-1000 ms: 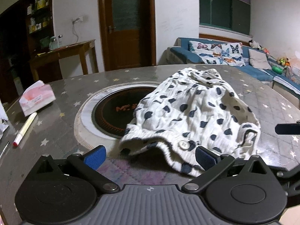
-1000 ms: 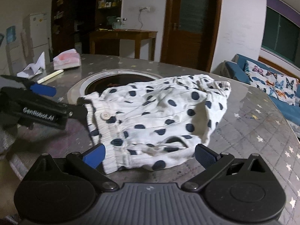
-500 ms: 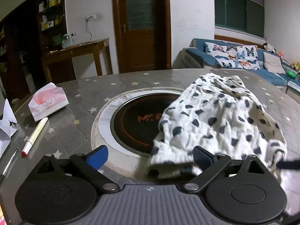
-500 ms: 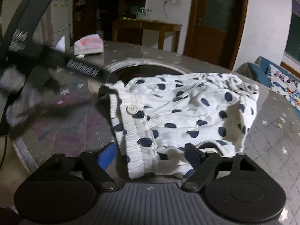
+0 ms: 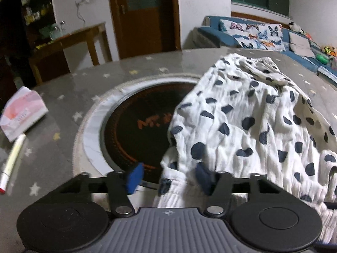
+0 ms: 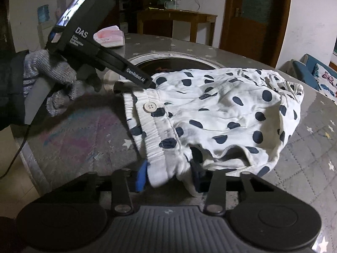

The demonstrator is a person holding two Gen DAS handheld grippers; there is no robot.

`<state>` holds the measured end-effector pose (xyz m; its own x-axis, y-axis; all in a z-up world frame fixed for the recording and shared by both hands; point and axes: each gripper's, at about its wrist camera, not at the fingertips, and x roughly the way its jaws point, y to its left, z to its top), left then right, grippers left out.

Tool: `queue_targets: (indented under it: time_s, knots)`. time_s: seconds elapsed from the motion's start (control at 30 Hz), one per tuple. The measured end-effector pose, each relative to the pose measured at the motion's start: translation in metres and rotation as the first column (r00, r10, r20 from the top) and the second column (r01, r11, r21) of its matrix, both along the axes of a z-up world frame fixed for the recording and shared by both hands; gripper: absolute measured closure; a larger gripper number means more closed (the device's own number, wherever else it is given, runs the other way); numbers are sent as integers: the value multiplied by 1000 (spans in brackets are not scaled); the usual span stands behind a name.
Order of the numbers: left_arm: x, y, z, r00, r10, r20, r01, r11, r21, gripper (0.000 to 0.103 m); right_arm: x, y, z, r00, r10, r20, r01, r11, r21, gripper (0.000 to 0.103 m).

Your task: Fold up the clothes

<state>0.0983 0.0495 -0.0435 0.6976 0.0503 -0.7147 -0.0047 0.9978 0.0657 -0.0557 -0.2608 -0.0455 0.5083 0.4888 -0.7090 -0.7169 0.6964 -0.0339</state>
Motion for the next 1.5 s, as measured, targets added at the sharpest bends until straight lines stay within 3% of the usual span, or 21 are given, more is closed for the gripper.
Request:
queue_targets:
  time_s: [0.1, 0.23, 0.47, 0.6, 0.77, 0.93, 1.1, 1.2, 1.37, 1.5]
  knots:
    - [0, -1, -2, 1000, -27, -7, 26, 999, -20, 80, 4, -5, 2, 1000, 9, -5, -9, 1000, -12, 68]
    - [-15, -5, 0, 998, -57, -9, 57, 998, -31, 89, 2, -12, 6, 999, 32, 0, -32, 999, -31, 70]
    - [-55, -14, 5, 994, -109, -15, 108, 993, -47, 91, -14, -37, 21, 992, 124, -39, -126, 991, -52, 69]
    - [-76, -18, 9, 989, -149, -16, 148, 987, -65, 90, -23, -48, 34, 980, 171, -103, -174, 985, -17, 57]
    - [-88, -9, 18, 989, -149, -18, 147, 985, -89, 83, -7, -58, 65, 980, 167, -111, -162, 985, 51, 56]
    - [-85, -10, 38, 983, -178, 36, 181, 979, -91, 82, 37, -58, 80, 998, 54, -10, -53, 998, 37, 56]
    - [-70, -20, 51, 979, -185, 86, 192, 979, -70, 81, 106, -43, 72, 995, -67, 70, 66, 998, 18, 56]
    - [-64, -16, 62, 977, -179, 120, 191, 977, -97, 72, 148, -32, 67, 991, -104, 84, 103, 995, 20, 56]
    - [-60, -12, 74, 973, -181, 144, 194, 978, -80, 68, 209, -9, 48, 987, -135, 85, 136, 991, -10, 56]
    - [-48, -17, 58, 977, -196, 83, 203, 974, -95, 68, 250, 7, 22, 984, -168, 57, 170, 984, -47, 56]
